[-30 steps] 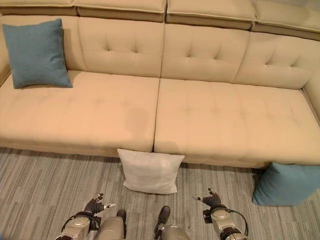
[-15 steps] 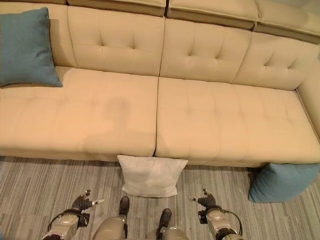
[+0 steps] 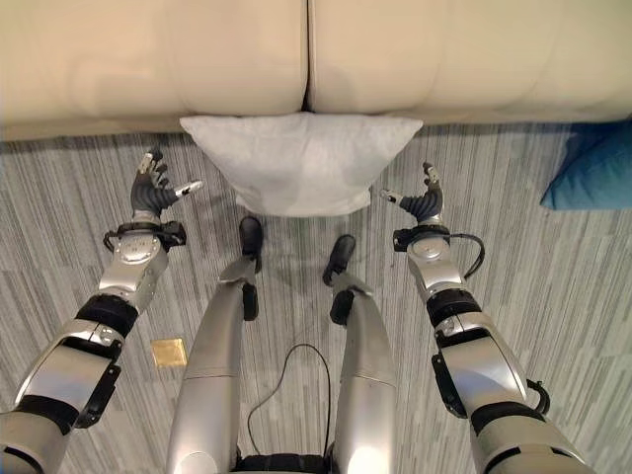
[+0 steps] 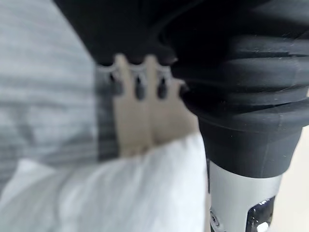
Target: Pick up all the scattered cushions and arrange them neatly on the sofa.
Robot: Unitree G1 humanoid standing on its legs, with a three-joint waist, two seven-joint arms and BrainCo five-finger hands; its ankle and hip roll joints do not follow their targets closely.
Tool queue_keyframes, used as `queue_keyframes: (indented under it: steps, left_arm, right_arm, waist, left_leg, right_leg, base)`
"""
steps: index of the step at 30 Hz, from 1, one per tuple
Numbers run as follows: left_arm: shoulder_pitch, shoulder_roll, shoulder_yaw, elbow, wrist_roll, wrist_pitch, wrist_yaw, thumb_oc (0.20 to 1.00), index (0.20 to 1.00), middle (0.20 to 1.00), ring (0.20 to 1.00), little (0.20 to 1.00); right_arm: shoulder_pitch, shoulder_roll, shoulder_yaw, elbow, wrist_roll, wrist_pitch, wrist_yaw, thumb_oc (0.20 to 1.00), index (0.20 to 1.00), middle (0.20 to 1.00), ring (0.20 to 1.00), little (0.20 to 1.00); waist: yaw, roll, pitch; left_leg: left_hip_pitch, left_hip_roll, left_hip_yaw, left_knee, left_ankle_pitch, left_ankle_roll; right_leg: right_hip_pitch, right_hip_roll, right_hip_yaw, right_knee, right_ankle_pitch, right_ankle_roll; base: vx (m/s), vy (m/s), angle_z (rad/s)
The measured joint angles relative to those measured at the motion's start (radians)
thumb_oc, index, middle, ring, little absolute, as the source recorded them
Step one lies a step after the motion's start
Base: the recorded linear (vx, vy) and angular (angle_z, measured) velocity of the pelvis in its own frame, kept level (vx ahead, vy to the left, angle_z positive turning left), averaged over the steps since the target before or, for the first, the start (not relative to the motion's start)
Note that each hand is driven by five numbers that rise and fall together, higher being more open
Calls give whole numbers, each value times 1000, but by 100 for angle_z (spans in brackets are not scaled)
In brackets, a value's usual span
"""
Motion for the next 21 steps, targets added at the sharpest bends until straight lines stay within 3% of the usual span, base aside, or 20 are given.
queue_keyframes:
  steps: [7,13,19,21]
  left_arm:
    - [-153,11,-31,-12,-13,-20,47,1000,1000,1000,1000,1000]
    - [-152,7,-42,-79,-38,-24,84,1000,1000,1000,1000,1000]
    - [-271,26,-79,-78,-39,-26,108,1000,1000,1000,1000,1000]
    - [-325,30,-137,-64,-38,-22,138,1000,1000,1000,1000,1000]
  right_arm:
    - [-145,-71,15,-99,79,-43,-24,1000,1000,1000,1000,1000]
    - [-163,-86,46,-194,117,-82,-24,1000,1000,1000,1000,1000]
    - [-267,-104,85,-195,155,-92,-19,1000,1000,1000,1000,1000]
    - [-322,-81,154,-185,160,-92,-26,1000,1000,1000,1000,1000]
  waist:
    - [-38,-10,-4]
    - [-38,-8,-20]
    - [-32,-9,-20]
    - [-34,-5,-35]
  left_leg:
    - [-304,-1,-11,140,-23,-1]
    - [-361,1,-19,173,-39,-4]
    - [-462,0,-18,211,-42,-3]
    - [-489,-1,-19,247,-61,-4]
  right_leg:
    - [-314,-22,12,165,-41,-34]
    - [-374,-24,17,203,-62,-36]
    - [-477,-30,22,241,-66,-45]
    - [-507,-30,37,271,-75,-41]
  base:
    - [44,-6,3]
    - [62,-11,0]
    - [50,-4,0]
    - [56,11,-3]
